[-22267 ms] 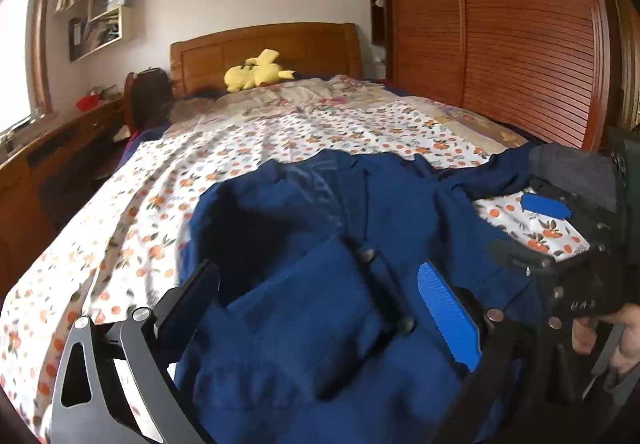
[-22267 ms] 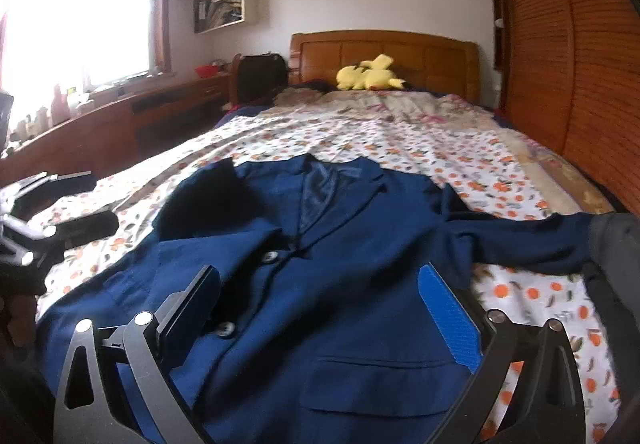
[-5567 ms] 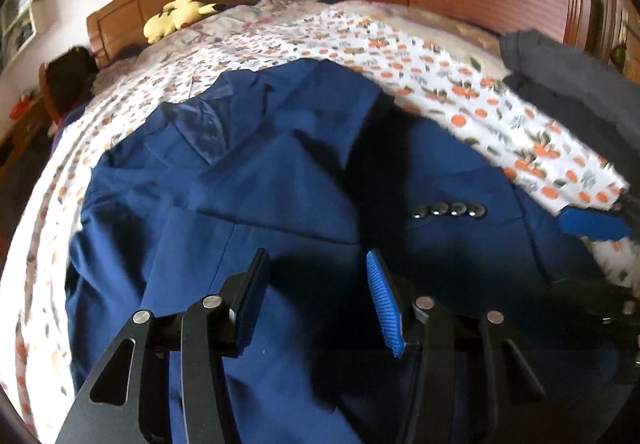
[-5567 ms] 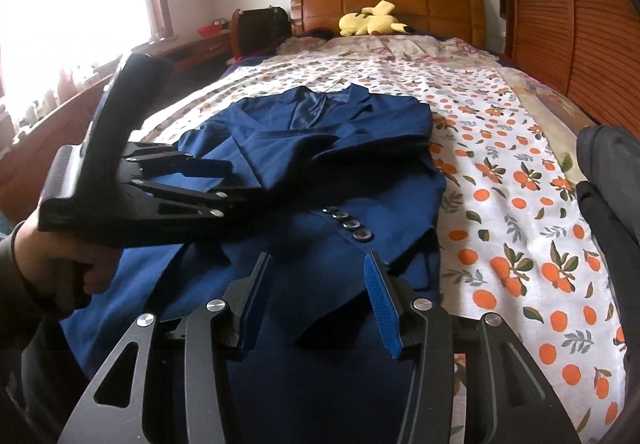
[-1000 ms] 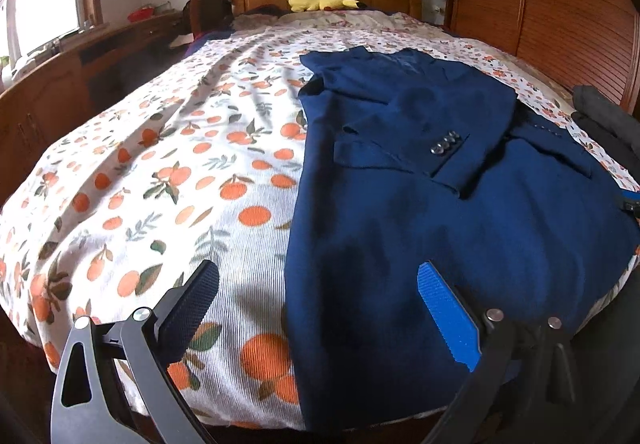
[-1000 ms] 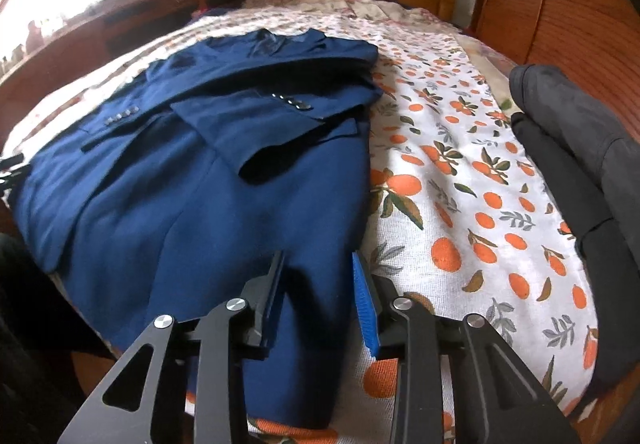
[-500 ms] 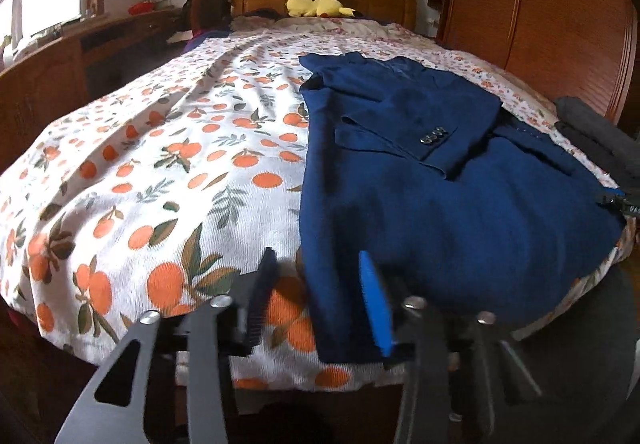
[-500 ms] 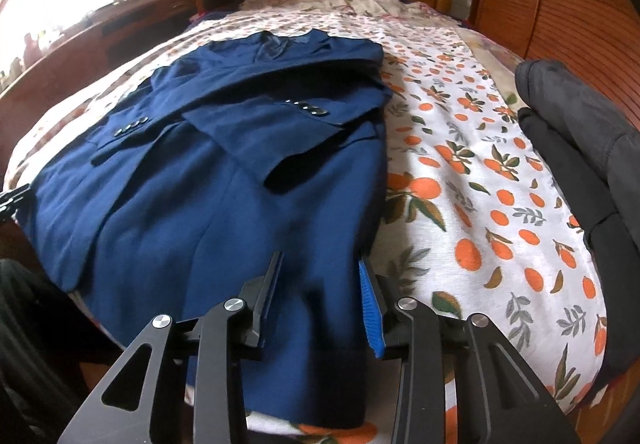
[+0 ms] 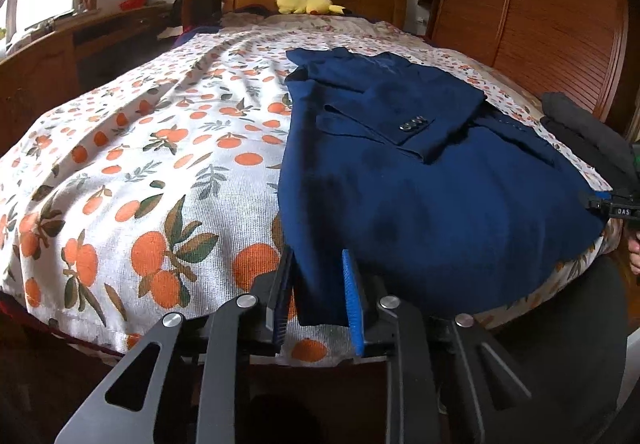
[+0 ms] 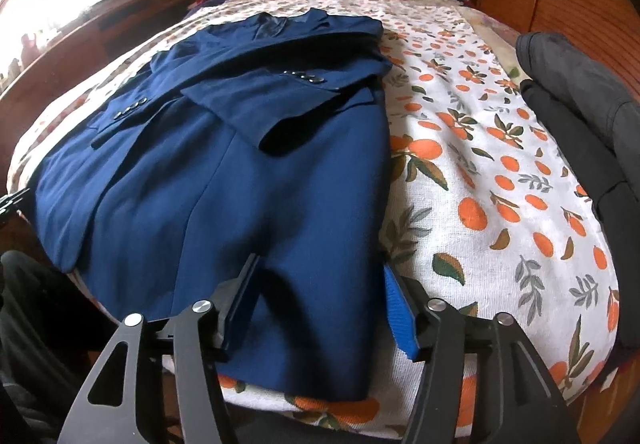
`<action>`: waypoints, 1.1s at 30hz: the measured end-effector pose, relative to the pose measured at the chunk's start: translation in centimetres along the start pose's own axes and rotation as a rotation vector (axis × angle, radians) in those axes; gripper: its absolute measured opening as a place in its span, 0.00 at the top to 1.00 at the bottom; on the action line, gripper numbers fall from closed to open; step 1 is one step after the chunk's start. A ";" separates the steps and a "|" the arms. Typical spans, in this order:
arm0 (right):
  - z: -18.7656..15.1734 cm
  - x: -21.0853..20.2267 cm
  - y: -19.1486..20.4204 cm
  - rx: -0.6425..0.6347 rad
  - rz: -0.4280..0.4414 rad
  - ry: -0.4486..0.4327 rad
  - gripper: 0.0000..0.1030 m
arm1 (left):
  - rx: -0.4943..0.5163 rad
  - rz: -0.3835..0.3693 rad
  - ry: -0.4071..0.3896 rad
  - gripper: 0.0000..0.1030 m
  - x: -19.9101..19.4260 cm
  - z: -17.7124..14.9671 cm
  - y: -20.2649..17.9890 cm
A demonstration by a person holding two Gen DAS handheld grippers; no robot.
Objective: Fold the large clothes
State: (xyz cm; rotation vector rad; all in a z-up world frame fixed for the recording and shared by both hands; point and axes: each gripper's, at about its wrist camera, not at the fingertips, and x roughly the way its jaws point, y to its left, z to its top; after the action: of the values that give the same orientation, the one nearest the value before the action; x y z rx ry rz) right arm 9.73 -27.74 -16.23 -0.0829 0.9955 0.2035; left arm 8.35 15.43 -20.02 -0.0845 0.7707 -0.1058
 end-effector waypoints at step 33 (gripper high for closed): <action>13.6 -25.2 1.4 -0.017 0.204 -0.697 0.97 | 0.096 -0.063 -0.525 0.97 -22.7 21.2 -7.7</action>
State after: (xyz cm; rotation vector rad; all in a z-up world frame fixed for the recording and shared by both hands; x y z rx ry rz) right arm 7.40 -27.49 12.33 0.0731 0.3049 0.3951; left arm 6.53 11.50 11.69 -0.0423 0.2384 -0.1723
